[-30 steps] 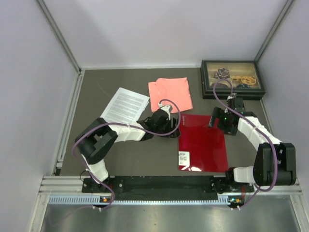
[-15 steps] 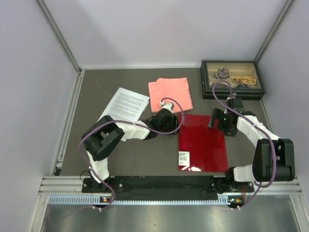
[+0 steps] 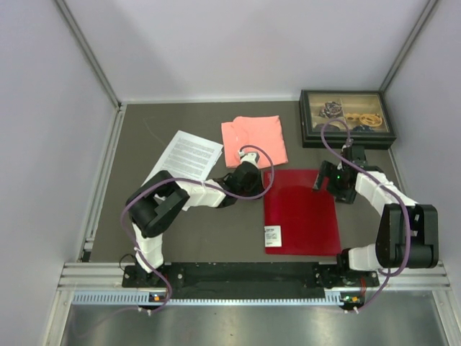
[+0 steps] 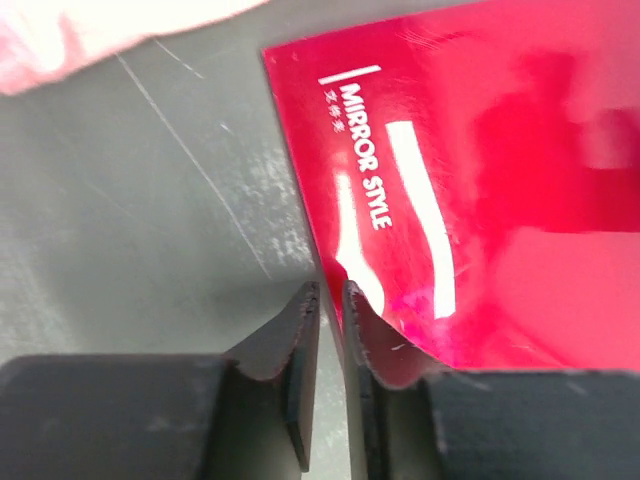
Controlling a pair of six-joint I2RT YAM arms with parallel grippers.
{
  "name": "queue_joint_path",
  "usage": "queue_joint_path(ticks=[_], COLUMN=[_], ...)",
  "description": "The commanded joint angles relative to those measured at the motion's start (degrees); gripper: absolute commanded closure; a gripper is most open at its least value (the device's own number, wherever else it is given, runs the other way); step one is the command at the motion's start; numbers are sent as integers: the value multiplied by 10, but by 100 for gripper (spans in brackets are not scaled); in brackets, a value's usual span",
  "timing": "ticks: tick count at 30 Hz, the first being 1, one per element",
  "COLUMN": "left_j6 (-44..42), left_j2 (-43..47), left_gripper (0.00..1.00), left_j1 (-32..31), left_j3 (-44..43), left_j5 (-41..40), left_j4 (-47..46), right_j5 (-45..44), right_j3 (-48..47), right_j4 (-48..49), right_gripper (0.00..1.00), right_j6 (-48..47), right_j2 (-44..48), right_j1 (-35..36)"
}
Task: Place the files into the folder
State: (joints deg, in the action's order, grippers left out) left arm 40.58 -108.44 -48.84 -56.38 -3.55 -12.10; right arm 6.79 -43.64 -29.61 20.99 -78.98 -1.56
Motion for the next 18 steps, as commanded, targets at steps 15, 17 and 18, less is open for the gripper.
queue_joint_path(ticks=[15,17,18], left_j6=[-36,-38,-40], left_j2=[-63,-57,-56], left_gripper=[87,85,85], left_j1=[11,11,10], left_j3=[50,51,51], left_j5=[-19,-19,-17], left_j4=[141,140,140], right_j5=[158,178,197], right_j3=[-2,-1,0], right_j4=[48,49,48], right_gripper=[24,31,33], right_j6=[-1,6,8], right_j2=[14,22,34], right_j1=[-5,-5,-5])
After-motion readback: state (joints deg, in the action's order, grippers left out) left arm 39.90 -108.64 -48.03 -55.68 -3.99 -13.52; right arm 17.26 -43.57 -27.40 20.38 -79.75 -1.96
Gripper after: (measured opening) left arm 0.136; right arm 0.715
